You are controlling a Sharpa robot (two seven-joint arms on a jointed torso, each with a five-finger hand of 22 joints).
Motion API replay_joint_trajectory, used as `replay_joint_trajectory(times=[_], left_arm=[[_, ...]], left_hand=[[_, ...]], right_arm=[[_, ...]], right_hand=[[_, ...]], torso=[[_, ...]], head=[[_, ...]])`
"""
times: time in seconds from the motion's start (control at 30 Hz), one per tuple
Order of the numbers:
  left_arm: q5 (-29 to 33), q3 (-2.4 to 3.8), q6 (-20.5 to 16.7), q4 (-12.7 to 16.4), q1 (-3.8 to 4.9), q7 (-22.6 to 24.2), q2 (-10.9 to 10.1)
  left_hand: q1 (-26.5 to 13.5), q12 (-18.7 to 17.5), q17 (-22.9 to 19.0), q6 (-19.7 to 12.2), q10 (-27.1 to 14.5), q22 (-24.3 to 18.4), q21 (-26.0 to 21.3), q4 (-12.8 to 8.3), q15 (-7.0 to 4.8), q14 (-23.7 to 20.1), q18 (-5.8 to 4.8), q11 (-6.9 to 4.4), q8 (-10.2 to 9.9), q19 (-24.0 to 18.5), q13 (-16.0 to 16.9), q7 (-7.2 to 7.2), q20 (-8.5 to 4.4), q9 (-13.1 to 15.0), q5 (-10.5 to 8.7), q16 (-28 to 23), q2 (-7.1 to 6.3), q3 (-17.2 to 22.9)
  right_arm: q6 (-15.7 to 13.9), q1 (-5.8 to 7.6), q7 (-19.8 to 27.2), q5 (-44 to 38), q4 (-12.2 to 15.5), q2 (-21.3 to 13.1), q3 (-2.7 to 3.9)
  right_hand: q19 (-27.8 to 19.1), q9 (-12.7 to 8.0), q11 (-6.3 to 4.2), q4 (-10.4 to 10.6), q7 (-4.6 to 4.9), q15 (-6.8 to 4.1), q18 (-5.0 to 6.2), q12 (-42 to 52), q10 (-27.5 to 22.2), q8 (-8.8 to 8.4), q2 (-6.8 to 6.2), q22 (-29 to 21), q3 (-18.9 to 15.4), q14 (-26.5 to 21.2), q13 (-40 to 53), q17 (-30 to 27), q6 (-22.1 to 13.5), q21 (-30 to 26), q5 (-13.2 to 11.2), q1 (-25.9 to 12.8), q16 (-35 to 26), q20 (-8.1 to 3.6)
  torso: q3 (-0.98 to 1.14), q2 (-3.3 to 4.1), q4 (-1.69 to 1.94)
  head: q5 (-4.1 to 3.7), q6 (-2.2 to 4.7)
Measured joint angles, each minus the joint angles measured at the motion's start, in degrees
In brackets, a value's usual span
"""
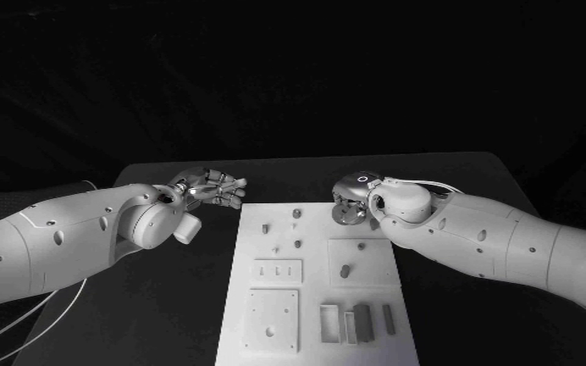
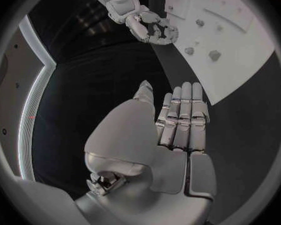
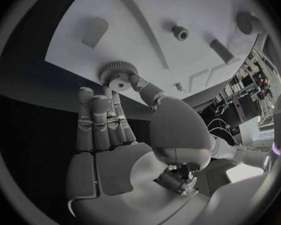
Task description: Assemble the parts on the task board
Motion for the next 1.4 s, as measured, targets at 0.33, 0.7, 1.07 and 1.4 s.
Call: replay_joint_trajectory(times=[0.33, 0.7, 1.07, 1.4], left_arm=[[-0.1, 0.0, 0.0, 0.1, 0.0, 0.0, 0.0], [-0.2, 0.0, 0.0, 0.2, 0.0, -0.1, -0.2], [-0.3, 0.0, 0.0, 0.2, 0.0, -0.1, -0.3], [-0.3, 0.0, 0.0, 0.2, 0.0, -0.1, -0.4]], left_hand=[[0.0, 0.0, 0.1, 0.0, 0.2, 0.0, 0.0, 0.0, 0.19, 0.2, -0.01, -0.2, 0.0, 0.0, 0.0, 0.0, 0.0, 0.0, 0.0, 0.0, 0.0, 0.0], [0.0, 0.0, 0.0, 0.0, 0.2, 0.0, 0.0, 0.0, 0.19, 0.2, -0.01, -0.2, 0.0, 0.0, 0.0, 0.0, 0.0, 0.0, 0.0, -0.2, 0.0, 0.0], [0.0, 0.0, 0.1, 0.0, 0.2, 0.0, 0.0, 0.0, 0.19, 0.2, -0.02, -0.2, 0.0, 0.0, 0.0, 0.0, 0.0, 0.0, 0.0, -0.2, 0.0, 0.0], [0.0, -0.2, 0.1, 0.0, 0.2, 0.0, 0.0, 0.0, 0.19, 0.2, -0.02, -0.2, 0.0, 0.0, 0.0, 0.0, 0.0, 0.0, 0.0, -0.2, 0.0, 0.0]], right_arm=[[-0.8, -0.42, -0.3, -0.3, 0.4, -0.4, -0.25], [-1.4, -0.53, -0.2, -0.3, 0.8, -0.8, -0.31], [-2.6, -0.76, -0.1, -0.3, 1.9, -2.0, -0.45], [-3.3, -0.98, -0.2, -0.3, 3.5, -3.6, -0.52]], right_hand=[[0.3, -0.1, -1.24, 3.7, 0.39, -2.11, 0.02, 8.6, 0.7, 0.78, -2.07, 0.0, -1.0, -0.2, 23.3, -0.4, -0.7, 0.6, 0.1, 0.8, 1.2, -0.34], [0.9, -0.3, -2.72, 3.9, 0.65, -3.29, 0.02, 24.2, -2.1, 1.51, -2.03, 0.0, -1.1, 0.2, 40.7, 0.8, 1.2, 2.4, 0.1, 0.8, 5.4, -0.86], [0.9, -0.3, -2.93, 5.1, 0.55, -3.77, 0.33, 32.9, -4.1, 1.49, -3.37, 0.0, -0.8, -0.3, 44.9, 1.7, 1.3, 3.4, 0.1, 0.4, 8.1, -0.85], [1.2, -0.5, -3.33, 6.6, -0.17, -4.39, 0.96, 41.8, -4.9, 0.8, -5.04, 0.0, -1.4, -1.2, 47.6, 4.1, -1.2, 4.2, 0.1, 0.1, 11.8, -1.17]], torso=[[0.08, 0.01, 0.0], [0.09, 0.02, 0.02], [0.05, 0.01, 0.03], [0.04, -0.03, 0.0]], head=[[-0.04, 0.03], [-0.04, 0.05], [-0.17, 0.12], [-0.32, 0.16]])
